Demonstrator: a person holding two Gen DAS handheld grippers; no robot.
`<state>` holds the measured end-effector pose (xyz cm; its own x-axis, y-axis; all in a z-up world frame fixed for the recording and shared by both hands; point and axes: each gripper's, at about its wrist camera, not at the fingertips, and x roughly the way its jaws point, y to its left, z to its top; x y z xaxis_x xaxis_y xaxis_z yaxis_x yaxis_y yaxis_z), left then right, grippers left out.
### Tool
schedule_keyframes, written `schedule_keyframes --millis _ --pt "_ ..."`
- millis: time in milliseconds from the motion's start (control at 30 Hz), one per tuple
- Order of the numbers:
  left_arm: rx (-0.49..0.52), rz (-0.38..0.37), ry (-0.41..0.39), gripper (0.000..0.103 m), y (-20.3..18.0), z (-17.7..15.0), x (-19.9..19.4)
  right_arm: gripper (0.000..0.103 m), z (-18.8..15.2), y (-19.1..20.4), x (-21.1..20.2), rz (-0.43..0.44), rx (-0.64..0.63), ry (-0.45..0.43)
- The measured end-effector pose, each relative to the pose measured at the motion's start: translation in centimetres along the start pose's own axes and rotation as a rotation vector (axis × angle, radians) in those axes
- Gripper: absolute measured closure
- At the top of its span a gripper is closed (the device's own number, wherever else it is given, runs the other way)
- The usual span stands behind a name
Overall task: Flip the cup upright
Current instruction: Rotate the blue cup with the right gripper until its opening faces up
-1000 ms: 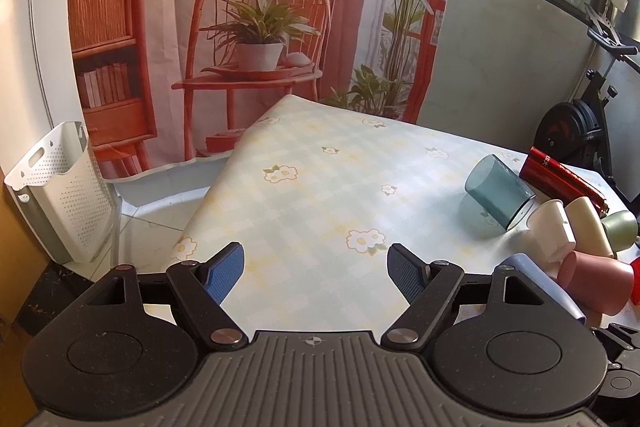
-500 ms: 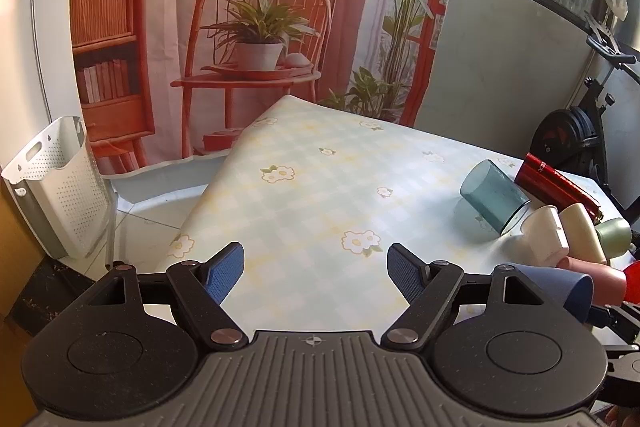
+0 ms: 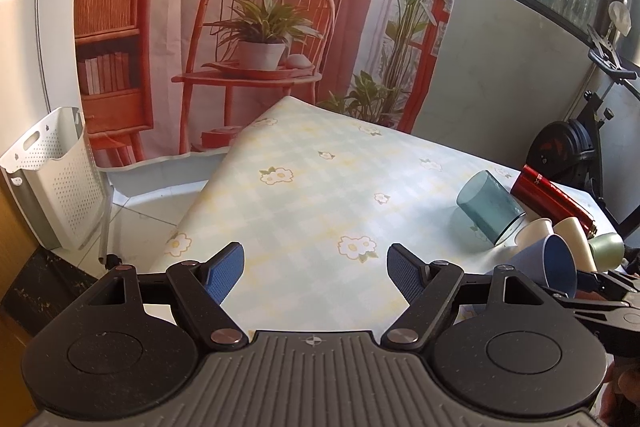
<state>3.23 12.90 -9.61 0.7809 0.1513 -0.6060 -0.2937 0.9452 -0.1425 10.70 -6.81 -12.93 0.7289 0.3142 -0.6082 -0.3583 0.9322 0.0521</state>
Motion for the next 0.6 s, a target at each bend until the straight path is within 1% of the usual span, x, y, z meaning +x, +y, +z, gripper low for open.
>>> schedule_keyframes --millis 300,600 --pt "-0.022 0.006 0.000 0.023 0.2 0.3 0.3 0.037 1.8 0.0 2.5 0.013 -0.024 0.029" --pt "-0.011 0.007 -0.007 0.023 -0.2 0.4 0.2 0.037 0.9 -0.4 3.1 0.020 0.006 -0.005"
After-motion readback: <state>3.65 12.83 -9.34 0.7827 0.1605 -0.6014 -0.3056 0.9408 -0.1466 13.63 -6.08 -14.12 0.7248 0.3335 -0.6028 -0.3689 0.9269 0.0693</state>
